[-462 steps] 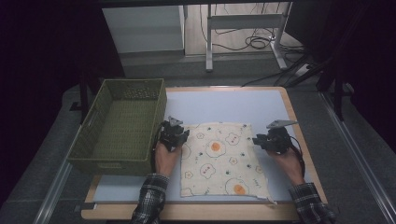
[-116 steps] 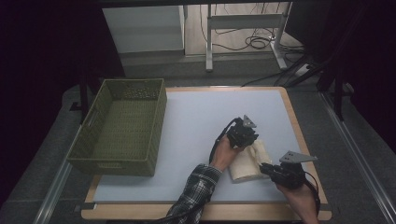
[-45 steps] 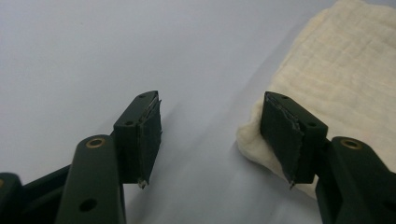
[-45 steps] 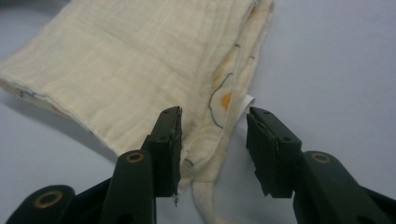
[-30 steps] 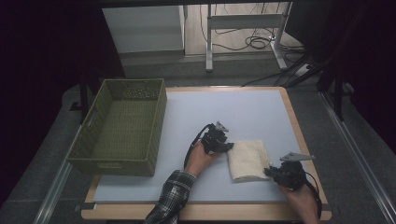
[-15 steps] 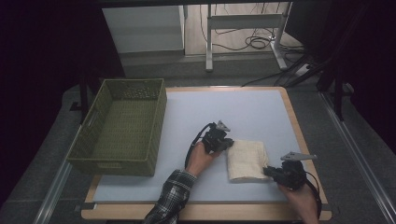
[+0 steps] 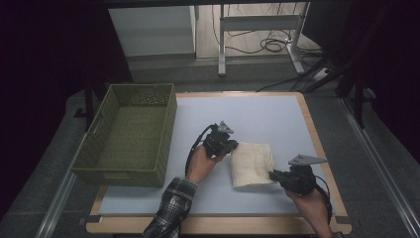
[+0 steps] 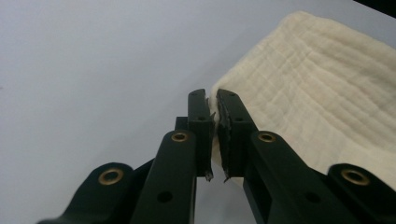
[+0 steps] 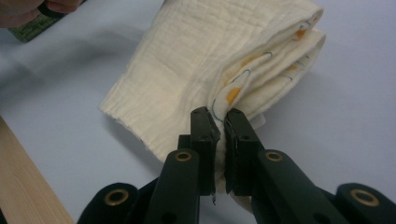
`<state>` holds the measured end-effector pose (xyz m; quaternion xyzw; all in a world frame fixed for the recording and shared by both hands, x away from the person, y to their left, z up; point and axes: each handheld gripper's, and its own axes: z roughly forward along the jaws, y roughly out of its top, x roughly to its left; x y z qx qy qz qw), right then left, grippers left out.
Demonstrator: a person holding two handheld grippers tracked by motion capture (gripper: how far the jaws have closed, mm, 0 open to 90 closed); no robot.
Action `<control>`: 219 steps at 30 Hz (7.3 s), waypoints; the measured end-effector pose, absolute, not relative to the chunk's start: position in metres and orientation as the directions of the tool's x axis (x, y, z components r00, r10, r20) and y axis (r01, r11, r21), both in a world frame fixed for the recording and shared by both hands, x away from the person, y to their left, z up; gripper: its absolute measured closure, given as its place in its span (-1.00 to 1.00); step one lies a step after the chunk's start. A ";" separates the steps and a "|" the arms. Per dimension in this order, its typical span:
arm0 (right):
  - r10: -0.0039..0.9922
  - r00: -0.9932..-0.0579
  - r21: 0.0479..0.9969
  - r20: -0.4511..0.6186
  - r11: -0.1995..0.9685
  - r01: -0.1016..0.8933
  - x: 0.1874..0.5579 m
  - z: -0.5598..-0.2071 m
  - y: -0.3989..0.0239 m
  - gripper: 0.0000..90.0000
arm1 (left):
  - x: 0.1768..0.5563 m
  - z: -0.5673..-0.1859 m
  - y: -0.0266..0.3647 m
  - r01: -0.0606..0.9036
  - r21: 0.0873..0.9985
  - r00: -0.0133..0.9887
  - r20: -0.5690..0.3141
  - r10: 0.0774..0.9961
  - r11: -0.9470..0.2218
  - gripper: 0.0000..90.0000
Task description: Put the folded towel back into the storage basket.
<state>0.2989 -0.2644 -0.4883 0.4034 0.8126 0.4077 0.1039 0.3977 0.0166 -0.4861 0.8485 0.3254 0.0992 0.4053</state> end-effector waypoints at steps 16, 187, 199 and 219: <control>0.698 -0.701 0.771 0.148 0.362 0.523 0.315 -0.470 -0.233 0.85 | 0.400 -0.456 0.051 0.464 0.748 0.728 -0.016 0.686 -0.474 0.87; 0.396 -0.918 0.808 0.012 0.537 0.242 0.336 -0.424 0.056 -0.42 | 0.365 -0.430 0.305 0.644 0.746 0.372 -0.112 0.921 -0.169 -0.74; 0.382 -0.924 0.799 0.031 0.546 0.253 0.339 -0.430 0.032 -0.62 | 0.365 -0.428 0.293 0.639 0.747 0.411 -0.129 0.903 -0.184 -0.94; 0.403 -0.915 0.786 0.029 0.556 0.270 0.340 -0.435 -0.018 -0.79 | 0.360 -0.414 0.246 0.583 0.780 0.476 -0.102 0.873 -0.227 -0.99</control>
